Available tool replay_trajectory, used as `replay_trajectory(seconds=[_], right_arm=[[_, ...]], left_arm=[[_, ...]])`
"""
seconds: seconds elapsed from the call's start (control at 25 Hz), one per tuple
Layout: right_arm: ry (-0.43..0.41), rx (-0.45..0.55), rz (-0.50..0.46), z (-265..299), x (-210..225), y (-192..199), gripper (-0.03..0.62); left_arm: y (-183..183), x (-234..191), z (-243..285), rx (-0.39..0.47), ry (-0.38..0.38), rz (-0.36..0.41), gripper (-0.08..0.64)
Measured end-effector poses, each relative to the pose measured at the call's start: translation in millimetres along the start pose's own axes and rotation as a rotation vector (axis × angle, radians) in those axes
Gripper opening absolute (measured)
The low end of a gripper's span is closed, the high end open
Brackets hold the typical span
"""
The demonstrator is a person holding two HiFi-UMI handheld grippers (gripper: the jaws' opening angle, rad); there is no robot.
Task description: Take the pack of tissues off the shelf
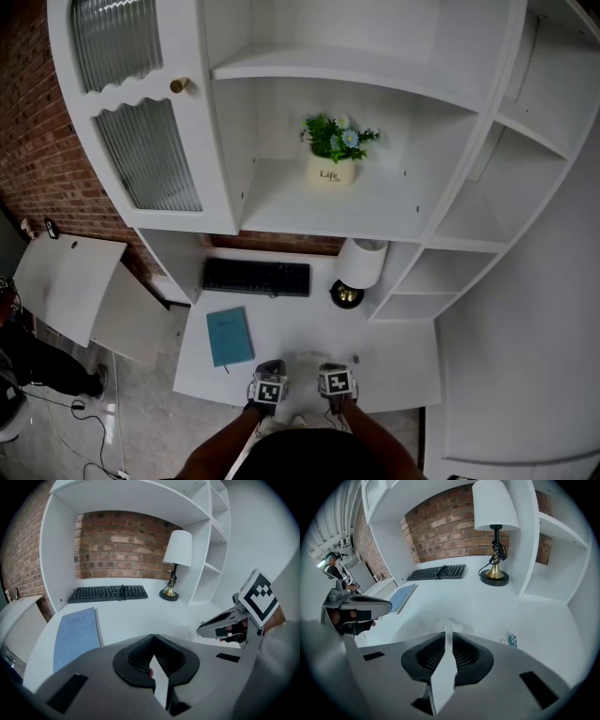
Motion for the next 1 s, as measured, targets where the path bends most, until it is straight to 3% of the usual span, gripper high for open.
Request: replay_trajectory(seconds=[1.0], right_arm=[[0.006, 0.042, 0.013, -11, -6, 0, 0.12]], left_arm=[[6, 3, -3, -0.011, 0.028, 0.012, 0.015]])
Point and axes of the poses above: the fingertips, and each gripper's own axes: z forward along the fingers, x to its right, y out of its underside, the point moved 10 cm from there along -z, backward along the fingers, and after that the axes turned 10 degrees about -x, right-handed, at the moved point
